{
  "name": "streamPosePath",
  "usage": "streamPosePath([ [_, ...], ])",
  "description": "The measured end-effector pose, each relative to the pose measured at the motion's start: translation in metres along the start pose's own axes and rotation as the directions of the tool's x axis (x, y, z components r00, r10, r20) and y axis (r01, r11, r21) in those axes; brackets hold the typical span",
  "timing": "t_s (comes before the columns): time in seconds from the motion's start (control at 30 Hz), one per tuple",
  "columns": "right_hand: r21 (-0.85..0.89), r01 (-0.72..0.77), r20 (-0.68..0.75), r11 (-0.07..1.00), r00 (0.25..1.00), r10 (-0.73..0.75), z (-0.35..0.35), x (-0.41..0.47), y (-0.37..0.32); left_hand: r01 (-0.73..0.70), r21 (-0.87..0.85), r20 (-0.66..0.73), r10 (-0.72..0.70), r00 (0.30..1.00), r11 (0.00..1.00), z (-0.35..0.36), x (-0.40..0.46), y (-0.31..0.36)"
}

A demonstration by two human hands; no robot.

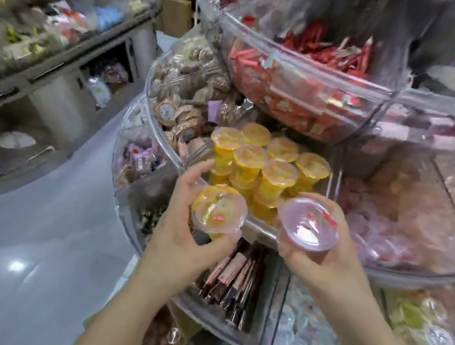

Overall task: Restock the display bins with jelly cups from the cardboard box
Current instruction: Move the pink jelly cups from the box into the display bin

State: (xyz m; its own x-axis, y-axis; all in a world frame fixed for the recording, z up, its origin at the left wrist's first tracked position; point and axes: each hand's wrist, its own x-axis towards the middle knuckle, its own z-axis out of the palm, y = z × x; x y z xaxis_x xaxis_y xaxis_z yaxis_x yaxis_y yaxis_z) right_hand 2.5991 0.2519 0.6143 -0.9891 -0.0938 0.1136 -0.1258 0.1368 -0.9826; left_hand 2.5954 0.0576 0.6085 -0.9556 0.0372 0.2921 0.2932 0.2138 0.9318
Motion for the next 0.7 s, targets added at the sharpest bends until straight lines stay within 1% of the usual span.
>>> streamPosePath([
  [0.07, -0.017, 0.007, 0.012, 1.0, 1.0, -0.007, -0.025, 0.012, 0.0, -0.033, 0.084, 0.03, 0.031, 0.999, 0.996, 0.016, 0.02, 0.009],
  [0.17, -0.028, 0.067, 0.03, 0.997, 0.997, -0.067, -0.057, 0.029, 0.0, -0.089, 0.192, 0.044, 0.082, 0.996, 0.977, 0.042, 0.043, 0.015],
  [0.3, 0.082, 0.043, 0.052, 0.996, 0.998, -0.047, -0.08, 0.042, 0.008, -0.046, 0.212, -0.004, 0.048, 0.999, 0.976, 0.08, 0.053, 0.02],
  [0.4, 0.054, 0.064, 0.119, 0.996, 0.99, -0.07, -0.079, 0.043, 0.012, 0.012, 0.199, -0.002, -0.011, 1.0, 0.98, 0.1, 0.054, 0.025],
  [0.47, 0.109, 0.055, 0.107, 0.992, 0.992, -0.067, -0.077, 0.045, 0.016, 0.077, 0.174, 0.048, -0.087, 0.995, 0.982, 0.107, 0.054, 0.028],
  [0.53, 0.185, 0.039, 0.067, 0.982, 0.996, -0.052, -0.078, 0.047, 0.02, 0.134, 0.179, 0.156, -0.162, 0.974, 0.975, 0.109, 0.054, 0.029],
  [0.6, 0.163, 0.052, 0.022, 0.985, 0.998, -0.056, -0.085, 0.05, 0.024, 0.125, 0.222, 0.277, -0.186, 0.943, 0.967, 0.106, 0.056, 0.03],
  [0.63, 0.172, 0.045, 0.024, 0.984, 0.998, -0.05, -0.09, 0.051, 0.027, 0.122, 0.214, 0.324, -0.188, 0.927, 0.969, 0.103, 0.058, 0.032],
  [0.67, 0.22, 0.017, 0.05, 0.975, 0.998, -0.028, -0.095, 0.052, 0.029, 0.13, 0.174, 0.364, -0.186, 0.912, 0.976, 0.098, 0.062, 0.035],
  [0.7, 0.278, -0.028, 0.107, 0.96, 0.994, -0.002, -0.101, 0.054, 0.031, 0.142, 0.118, 0.405, -0.178, 0.897, 0.983, 0.094, 0.066, 0.039],
])
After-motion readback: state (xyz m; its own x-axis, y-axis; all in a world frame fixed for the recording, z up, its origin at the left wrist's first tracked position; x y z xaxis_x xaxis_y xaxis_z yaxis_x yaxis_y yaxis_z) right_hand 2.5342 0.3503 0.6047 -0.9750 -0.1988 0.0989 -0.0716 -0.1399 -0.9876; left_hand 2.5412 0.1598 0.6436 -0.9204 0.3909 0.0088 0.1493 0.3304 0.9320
